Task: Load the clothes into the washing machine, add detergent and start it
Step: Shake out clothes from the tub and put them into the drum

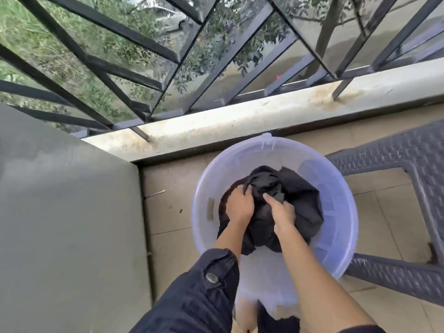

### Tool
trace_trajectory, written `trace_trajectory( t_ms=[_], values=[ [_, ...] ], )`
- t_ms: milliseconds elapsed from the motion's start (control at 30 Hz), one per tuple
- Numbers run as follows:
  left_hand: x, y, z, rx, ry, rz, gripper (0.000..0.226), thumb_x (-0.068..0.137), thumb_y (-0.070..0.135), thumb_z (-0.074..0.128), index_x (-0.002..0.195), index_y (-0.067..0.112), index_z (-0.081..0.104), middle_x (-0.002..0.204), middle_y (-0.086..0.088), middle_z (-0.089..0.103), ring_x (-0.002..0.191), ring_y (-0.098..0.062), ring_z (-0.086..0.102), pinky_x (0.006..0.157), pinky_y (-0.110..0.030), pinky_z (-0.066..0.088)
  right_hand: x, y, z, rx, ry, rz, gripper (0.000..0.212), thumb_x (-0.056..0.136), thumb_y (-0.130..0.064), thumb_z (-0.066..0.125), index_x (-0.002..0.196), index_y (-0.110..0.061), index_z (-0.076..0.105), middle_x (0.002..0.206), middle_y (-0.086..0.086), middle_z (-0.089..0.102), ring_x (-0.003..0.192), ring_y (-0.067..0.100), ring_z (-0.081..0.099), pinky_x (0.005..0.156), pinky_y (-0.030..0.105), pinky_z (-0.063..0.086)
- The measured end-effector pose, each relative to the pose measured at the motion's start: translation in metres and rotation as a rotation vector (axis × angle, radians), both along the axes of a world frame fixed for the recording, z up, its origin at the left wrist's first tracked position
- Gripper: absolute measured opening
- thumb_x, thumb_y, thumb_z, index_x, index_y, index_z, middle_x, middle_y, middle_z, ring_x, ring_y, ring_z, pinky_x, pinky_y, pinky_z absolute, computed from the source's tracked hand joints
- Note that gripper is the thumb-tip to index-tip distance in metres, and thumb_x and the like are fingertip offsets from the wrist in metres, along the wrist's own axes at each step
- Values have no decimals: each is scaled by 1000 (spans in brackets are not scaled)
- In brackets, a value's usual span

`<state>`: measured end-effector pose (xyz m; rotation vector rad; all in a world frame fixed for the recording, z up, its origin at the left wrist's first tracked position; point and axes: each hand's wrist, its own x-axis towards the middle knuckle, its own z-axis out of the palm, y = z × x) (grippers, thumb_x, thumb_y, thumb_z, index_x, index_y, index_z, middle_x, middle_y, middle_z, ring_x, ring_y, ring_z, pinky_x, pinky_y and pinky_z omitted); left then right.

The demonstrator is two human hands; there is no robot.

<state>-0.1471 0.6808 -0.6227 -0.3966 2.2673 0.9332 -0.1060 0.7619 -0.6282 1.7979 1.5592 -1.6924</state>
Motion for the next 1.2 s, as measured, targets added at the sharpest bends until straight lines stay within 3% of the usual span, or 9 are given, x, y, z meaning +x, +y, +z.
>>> trace_trajectory(
  t_ms=[67,167,400,533,600,700,833,1033,1200],
  values=[
    [2,-3,24,3,19,8,42,99,42,31,121,17,55,124,-7,61,114,-29,56,96,-40,44,0,1,29,18,-2,0,59,78,-36,72,119,3,57,126,14,58,114,32,54,94,40,46],
    [6,-3,65,-16,69,20,44,99,44,28,118,16,56,120,-7,63,112,-30,57,95,-41,45,-2,3,72,41,23,-4,54,80,-32,72,121,0,56,126,12,58,116,32,53,90,38,43],
    [5,-1,181,69,173,80,47,99,45,32,75,11,53,71,-2,58,70,-21,54,54,-29,36,-6,11,198,98,96,9,46,78,-28,73,112,0,60,115,14,63,105,31,58,83,36,46],
    [4,4,263,161,208,104,44,97,42,40,60,18,42,57,3,47,55,-15,45,51,-29,32,-4,14,279,95,158,0,23,81,-23,70,85,-10,53,93,7,59,86,23,52,77,34,43],
    [4,3,304,187,236,99,39,97,40,43,67,16,50,61,6,51,57,-8,46,59,-29,35,-1,13,325,100,187,-9,22,83,-24,69,84,-9,52,92,6,56,86,23,51,79,35,43],
    [4,0,358,216,285,97,40,94,45,44,79,10,56,81,-10,65,81,-25,59,72,-34,41,2,8,387,112,231,-25,33,83,-24,68,107,-3,56,95,6,51,90,23,50,86,37,45],
    [7,-9,433,209,313,122,41,93,46,44,78,10,54,94,-17,66,95,-33,57,77,-36,40,7,-2,459,140,278,-3,24,82,-24,69,82,-11,49,95,8,56,87,23,52,90,41,48],
    [20,-40,524,223,387,170,41,92,47,46,71,12,52,89,-17,67,91,-37,60,76,-38,45,12,-31,551,188,297,58,31,78,-27,70,72,-7,48,99,12,61,92,28,57,90,43,49],
    [23,-81,585,207,420,217,40,91,47,48,79,11,58,96,-19,68,98,-36,60,77,-37,44,10,-68,608,171,320,156,45,76,-27,69,109,1,56,114,17,61,101,31,59,84,39,48]
  ],
)
